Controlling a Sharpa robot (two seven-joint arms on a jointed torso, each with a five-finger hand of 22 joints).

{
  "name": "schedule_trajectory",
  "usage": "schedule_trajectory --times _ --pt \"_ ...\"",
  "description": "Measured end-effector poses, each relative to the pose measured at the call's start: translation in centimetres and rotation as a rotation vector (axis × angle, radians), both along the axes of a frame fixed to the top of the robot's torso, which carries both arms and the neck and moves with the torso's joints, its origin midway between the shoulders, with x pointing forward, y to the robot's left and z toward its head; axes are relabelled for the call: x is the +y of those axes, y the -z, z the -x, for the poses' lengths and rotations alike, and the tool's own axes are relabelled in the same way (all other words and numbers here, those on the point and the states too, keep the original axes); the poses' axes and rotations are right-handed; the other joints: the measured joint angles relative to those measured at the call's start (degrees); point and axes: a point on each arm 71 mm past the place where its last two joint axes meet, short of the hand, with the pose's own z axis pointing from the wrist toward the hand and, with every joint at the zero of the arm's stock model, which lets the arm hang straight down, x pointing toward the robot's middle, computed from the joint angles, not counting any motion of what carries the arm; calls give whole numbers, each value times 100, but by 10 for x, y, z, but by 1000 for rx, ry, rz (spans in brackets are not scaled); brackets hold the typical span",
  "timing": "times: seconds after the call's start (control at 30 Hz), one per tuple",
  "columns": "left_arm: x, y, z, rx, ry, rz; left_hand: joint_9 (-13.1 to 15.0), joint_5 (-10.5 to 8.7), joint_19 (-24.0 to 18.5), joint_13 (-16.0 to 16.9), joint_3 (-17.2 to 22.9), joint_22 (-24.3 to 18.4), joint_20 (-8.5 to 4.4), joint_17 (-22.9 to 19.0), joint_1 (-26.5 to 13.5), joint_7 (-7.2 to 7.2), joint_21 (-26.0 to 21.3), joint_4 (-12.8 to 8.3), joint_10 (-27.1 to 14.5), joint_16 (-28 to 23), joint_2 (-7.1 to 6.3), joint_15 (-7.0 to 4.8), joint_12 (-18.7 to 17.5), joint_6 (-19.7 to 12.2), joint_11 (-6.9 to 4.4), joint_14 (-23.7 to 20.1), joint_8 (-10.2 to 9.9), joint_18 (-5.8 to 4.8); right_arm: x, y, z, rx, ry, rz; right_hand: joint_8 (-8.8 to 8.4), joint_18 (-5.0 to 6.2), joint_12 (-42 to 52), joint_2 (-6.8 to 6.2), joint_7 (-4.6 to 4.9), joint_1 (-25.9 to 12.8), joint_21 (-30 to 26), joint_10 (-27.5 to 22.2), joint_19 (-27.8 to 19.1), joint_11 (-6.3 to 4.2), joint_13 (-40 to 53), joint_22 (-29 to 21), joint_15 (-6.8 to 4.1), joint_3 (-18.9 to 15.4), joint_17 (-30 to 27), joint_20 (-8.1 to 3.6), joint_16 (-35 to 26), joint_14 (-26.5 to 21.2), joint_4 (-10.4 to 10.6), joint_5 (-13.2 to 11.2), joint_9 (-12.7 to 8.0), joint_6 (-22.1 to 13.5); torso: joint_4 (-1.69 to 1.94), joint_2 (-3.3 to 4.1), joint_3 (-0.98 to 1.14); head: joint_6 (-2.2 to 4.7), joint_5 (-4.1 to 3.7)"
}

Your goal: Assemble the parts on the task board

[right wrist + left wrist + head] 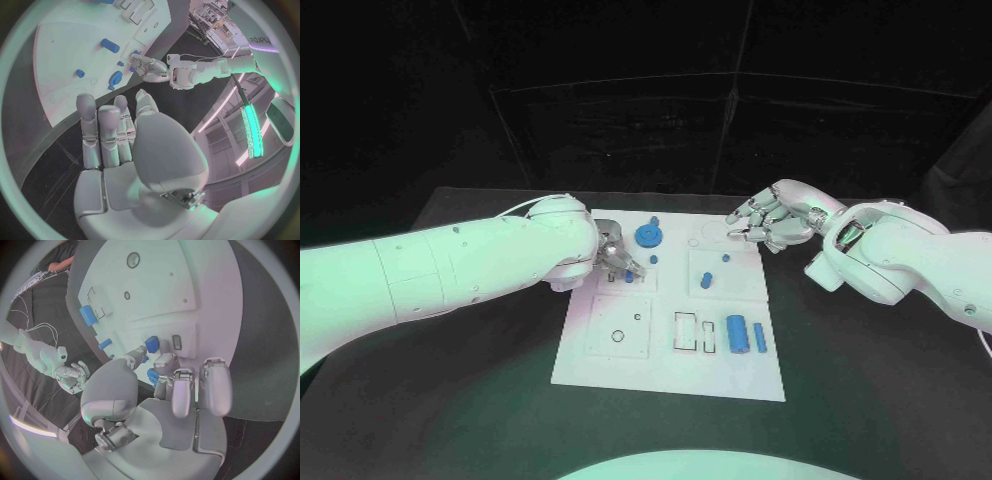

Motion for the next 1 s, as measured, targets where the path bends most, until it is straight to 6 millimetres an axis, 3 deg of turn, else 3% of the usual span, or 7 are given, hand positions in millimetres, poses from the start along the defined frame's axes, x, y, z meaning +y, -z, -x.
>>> schedule_trajectory --times 0.13,0.3,0.47,0.6,0.73,0.83,1.0 --pt "3 0 0 -4 -8 2 9 0 0 0 -436 7 0 0 -88 0 0 193 0 0 -2 -7 22 0 0 7 0 0 0 0 0 0 0 0 0 0 0 0 0 0 0 0 0 0 0 -5 0 0 0 0 0 0 0 0 0 0 1 -2 -1 15 -5" --pt "9 -1 1 -9 -21 11 22 0 0 6 -702 7 0 0 -84 0 0 325 20 0 1 -20 22 0 -20 20 0 0 0 0 0 0 1 1 0 0 0 0 0 0 0 0 0 0 1 -5 0 0 -5 0 0 0 0 0 0 0 2 -2 -3 24 -12" --pt "12 -5 1 -17 -32 30 26 0 0 -21 -923 -4 0 0 46 0 0 387 20 0 102 -20 22 0 -20 20 0 0 -1 0 0 0 2 1 0 0 0 0 0 0 0 0 0 0 1 -5 0 0 -5 0 0 0 0 0 0 0 2 -4 -2 31 -13" --pt "14 -21 -4 -40 -45 74 20 -1 -3 -134 -1113 -107 -3 0 337 44 -54 366 -66 0 167 -20 -69 -49 -18 20 -50 0 -1 0 -1 0 3 1 0 0 0 0 0 0 1 0 0 0 1 -4 0 0 -5 0 1 0 0 0 0 0 2 -4 -1 51 -14" --pt "17 -42 -12 -66 -53 107 -130 -1 -119 -410 -1266 -321 57 0 705 153 -229 281 -254 0 284 18 -314 -365 107 -5 -311 0 -2 0 -1 -1 6 3 0 0 0 0 0 0 1 0 0 0 1 -4 0 0 -4 0 1 0 0 0 0 0 2 -4 -1 71 -21" --pt "24 -58 -25 -82 -66 110 -235 -1 -143 -493 -1368 -394 81 0 783 216 -272 287 -300 0 364 63 -359 -445 154 1 -444 0 -3 1 -2 -1 8 3 0 0 0 0 0 0 1 0 0 0 1 -4 0 0 -4 0 1 0 0 0 0 0 2 -4 0 86 -16" --pt "31 -72 -45 -76 -84 88 -306 -1 -166 -508 -1444 -412 103 0 816 215 -293 306 -300 0 398 63 -359 -444 154 1 -475 0 -1 1 -2 -1 5 2 0 0 0 0 0 0 1 0 0 0 1 -4 0 0 -4 0 1 0 0 0 0 0 0 -2 4 116 7"
